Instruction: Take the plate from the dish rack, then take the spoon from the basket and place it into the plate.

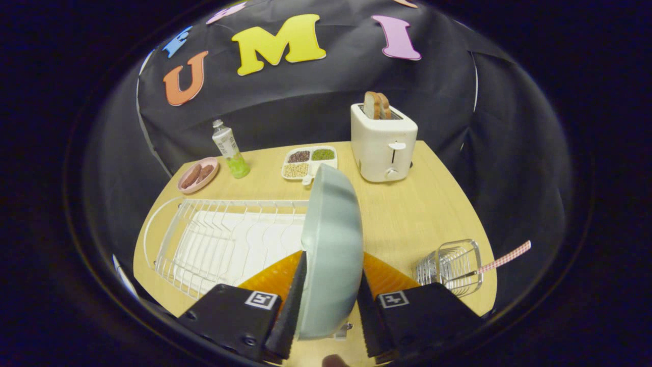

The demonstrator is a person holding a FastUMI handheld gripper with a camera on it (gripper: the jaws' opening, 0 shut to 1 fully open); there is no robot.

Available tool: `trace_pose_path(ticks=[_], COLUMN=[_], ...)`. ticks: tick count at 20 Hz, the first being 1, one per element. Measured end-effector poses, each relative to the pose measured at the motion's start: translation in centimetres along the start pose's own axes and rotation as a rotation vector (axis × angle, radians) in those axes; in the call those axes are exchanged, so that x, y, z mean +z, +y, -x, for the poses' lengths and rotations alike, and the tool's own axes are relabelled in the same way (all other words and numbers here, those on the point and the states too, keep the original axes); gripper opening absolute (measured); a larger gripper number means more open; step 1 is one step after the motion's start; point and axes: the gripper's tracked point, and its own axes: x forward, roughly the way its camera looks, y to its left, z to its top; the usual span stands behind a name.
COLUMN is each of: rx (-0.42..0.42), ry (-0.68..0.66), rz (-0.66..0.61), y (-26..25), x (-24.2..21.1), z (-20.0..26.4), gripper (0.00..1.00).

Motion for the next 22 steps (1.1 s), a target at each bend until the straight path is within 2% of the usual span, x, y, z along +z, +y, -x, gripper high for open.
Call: trace_pose_path(ticks=[1, 3, 7, 12, 22], rx=[-0.016, -0.038, -0.099, -0.196, -0.243], ry=[0.003, 0.000, -0.041, -0.098, -0.119], rz=[-0.004, -0.005, 0.028, 0.141, 0.189], y=[0.1, -0.2, -0.6, -0.2, -0.5], x=[-0.1, 0.0, 0.7, 1.9, 2.4], z=[0.0, 0.2, 1.1, 3.7, 5.0], gripper=[0.46, 0.43, 0.40, 0.38, 0.35])
